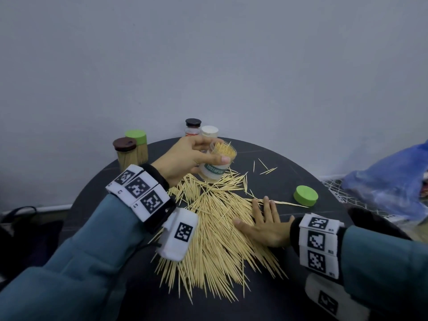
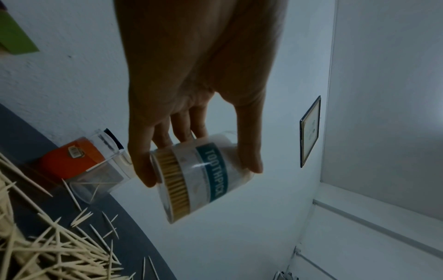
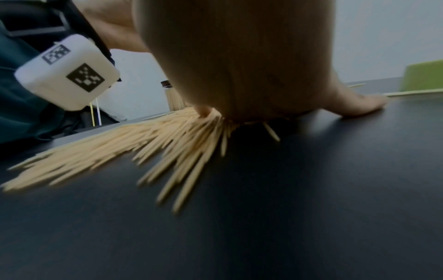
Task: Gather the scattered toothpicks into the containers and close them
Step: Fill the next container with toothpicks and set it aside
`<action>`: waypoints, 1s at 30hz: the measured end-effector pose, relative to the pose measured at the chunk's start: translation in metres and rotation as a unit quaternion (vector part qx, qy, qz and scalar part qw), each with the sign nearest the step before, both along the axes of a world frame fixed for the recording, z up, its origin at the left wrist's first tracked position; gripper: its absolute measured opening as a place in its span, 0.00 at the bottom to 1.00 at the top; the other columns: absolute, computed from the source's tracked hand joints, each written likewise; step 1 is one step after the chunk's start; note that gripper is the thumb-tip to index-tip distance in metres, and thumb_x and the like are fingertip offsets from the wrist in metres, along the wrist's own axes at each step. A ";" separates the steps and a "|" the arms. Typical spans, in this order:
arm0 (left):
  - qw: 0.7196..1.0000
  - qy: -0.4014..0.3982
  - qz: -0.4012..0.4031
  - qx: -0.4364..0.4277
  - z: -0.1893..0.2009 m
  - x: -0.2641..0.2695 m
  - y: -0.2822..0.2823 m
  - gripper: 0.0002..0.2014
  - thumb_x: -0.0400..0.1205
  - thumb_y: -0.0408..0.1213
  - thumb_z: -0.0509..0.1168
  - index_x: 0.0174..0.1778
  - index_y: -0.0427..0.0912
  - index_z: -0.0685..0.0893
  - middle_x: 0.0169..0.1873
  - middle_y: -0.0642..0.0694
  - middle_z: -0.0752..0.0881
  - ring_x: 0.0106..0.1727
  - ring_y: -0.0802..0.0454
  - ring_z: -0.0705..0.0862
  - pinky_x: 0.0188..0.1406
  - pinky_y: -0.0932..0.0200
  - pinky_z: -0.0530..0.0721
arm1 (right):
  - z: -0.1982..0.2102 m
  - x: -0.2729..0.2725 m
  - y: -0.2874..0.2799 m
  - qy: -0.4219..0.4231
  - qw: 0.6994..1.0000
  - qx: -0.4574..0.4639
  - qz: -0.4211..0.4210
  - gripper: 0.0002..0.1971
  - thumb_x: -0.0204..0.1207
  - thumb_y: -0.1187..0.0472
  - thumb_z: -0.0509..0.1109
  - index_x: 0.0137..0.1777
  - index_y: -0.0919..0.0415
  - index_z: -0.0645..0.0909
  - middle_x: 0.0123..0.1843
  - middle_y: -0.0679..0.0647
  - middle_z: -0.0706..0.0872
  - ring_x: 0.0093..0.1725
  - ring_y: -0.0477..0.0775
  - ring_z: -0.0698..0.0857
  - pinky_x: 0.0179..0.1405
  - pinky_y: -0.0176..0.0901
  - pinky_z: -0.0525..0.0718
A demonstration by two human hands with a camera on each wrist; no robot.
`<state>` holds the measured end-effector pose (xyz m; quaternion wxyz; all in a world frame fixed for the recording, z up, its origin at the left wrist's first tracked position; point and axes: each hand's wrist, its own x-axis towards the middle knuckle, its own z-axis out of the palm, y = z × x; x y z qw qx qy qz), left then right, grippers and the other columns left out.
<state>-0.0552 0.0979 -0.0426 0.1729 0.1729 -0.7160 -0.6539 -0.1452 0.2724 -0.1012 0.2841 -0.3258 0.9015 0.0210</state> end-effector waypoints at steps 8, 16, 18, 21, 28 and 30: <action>1.000 -0.004 0.007 -0.001 -0.001 -0.003 -0.007 0.40 0.57 0.43 0.79 0.68 0.44 0.79 0.65 0.43 0.83 0.66 0.49 0.81 0.61 0.50 0.82 | 0.011 -0.012 -0.014 0.007 0.999 -0.030 -0.017 0.43 0.78 0.32 0.44 0.81 0.57 0.29 0.80 0.58 0.25 0.80 0.56 0.28 0.77 0.62 0.35; 1.000 -0.003 0.001 0.002 0.000 -0.003 -0.006 0.37 0.57 0.42 0.78 0.66 0.45 0.80 0.64 0.43 0.83 0.64 0.49 0.83 0.59 0.52 0.83 | 0.002 -0.029 0.004 0.026 0.997 -0.004 -0.077 0.45 0.78 0.32 0.46 0.82 0.62 0.33 0.82 0.61 0.31 0.82 0.59 0.33 0.79 0.55 0.39; 1.000 -0.003 0.004 0.004 0.000 -0.002 -0.005 0.37 0.57 0.41 0.78 0.66 0.45 0.80 0.64 0.43 0.83 0.64 0.49 0.83 0.58 0.52 0.83 | 0.005 -0.024 0.000 0.017 0.998 -0.012 -0.059 0.44 0.79 0.33 0.45 0.82 0.63 0.33 0.83 0.61 0.32 0.82 0.58 0.33 0.79 0.56 0.39; 1.000 -0.005 0.009 0.002 0.002 -0.001 -0.004 0.38 0.57 0.42 0.78 0.66 0.44 0.80 0.65 0.42 0.82 0.66 0.47 0.81 0.60 0.50 0.82 | 0.013 -0.016 -0.008 -0.021 0.999 -0.040 -0.011 0.42 0.80 0.35 0.43 0.81 0.64 0.32 0.83 0.59 0.33 0.82 0.56 0.34 0.78 0.60 0.39; 1.000 0.004 0.021 -0.002 0.008 0.011 -0.002 0.38 0.58 0.40 0.78 0.67 0.41 0.79 0.62 0.43 0.85 0.62 0.47 0.85 0.57 0.51 0.84 | 0.020 0.001 0.009 -0.008 0.970 -0.011 0.242 0.49 0.77 0.35 0.55 0.78 0.53 0.23 0.78 0.52 0.20 0.76 0.48 0.23 0.75 0.68 0.31; 1.000 0.001 0.022 -0.006 0.009 0.018 -0.002 0.33 0.60 0.38 0.77 0.64 0.42 0.81 0.59 0.45 0.86 0.60 0.49 0.86 0.53 0.54 0.85 | 0.017 0.004 0.016 -0.008 0.948 0.023 0.319 0.49 0.75 0.33 0.56 0.76 0.48 0.21 0.75 0.53 0.16 0.73 0.49 0.18 0.75 0.69 0.28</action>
